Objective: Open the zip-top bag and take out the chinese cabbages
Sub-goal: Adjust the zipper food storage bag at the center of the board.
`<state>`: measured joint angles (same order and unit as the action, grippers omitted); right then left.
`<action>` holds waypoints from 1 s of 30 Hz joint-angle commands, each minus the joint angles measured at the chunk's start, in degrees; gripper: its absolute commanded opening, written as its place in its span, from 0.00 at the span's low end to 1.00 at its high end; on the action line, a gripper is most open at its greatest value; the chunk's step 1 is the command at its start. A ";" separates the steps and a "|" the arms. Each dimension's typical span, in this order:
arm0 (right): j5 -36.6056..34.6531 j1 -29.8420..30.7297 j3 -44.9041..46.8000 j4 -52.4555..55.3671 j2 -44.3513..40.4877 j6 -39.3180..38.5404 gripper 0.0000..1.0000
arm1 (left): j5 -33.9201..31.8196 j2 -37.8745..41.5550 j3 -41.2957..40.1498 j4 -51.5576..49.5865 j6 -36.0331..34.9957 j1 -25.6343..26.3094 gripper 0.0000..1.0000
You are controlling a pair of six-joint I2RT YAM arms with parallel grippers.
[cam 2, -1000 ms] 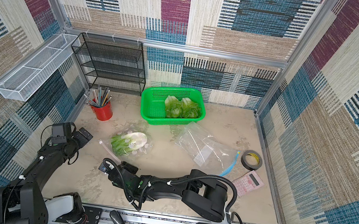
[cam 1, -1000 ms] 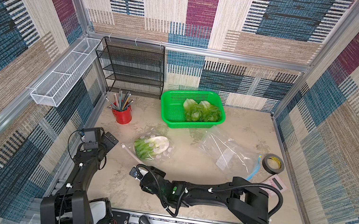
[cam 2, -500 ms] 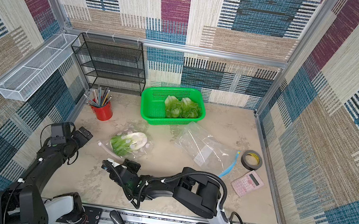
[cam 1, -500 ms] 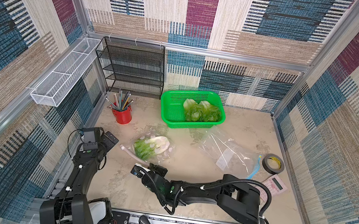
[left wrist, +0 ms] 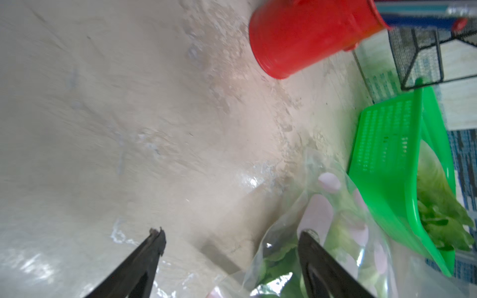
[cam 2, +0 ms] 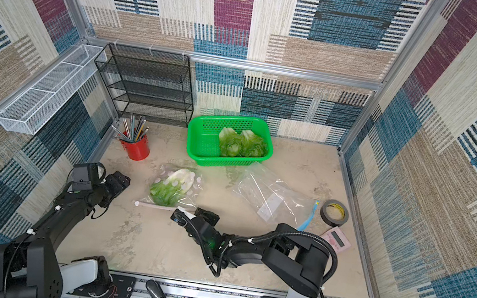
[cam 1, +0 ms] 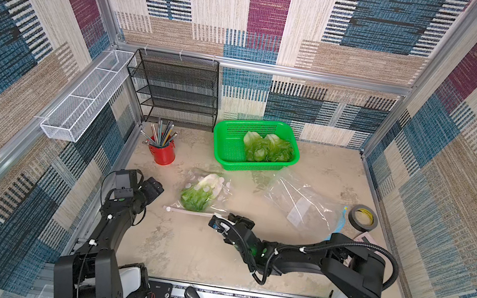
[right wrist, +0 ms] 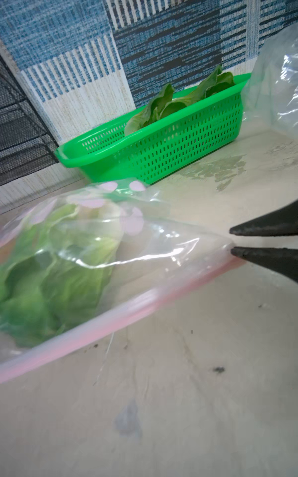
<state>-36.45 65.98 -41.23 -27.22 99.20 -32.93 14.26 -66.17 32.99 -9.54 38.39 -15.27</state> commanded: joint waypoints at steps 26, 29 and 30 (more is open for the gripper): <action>7.94 10.75 -22.60 -4.57 15.03 -11.55 0.44 | 1.86 2.12 -7.66 4.64 3.64 0.39 0.92; 9.76 10.73 -26.31 -4.45 18.39 -12.80 0.45 | 1.59 1.82 -8.33 5.82 5.14 -1.03 0.94; 10.47 10.75 -27.12 -4.20 19.07 -13.01 0.45 | 1.67 1.60 -8.43 6.38 5.58 -1.48 0.95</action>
<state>-28.29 76.64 -66.24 -29.36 116.79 -43.92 17.69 -64.42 24.95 -3.84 41.98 -15.99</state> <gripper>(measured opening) 0.446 0.947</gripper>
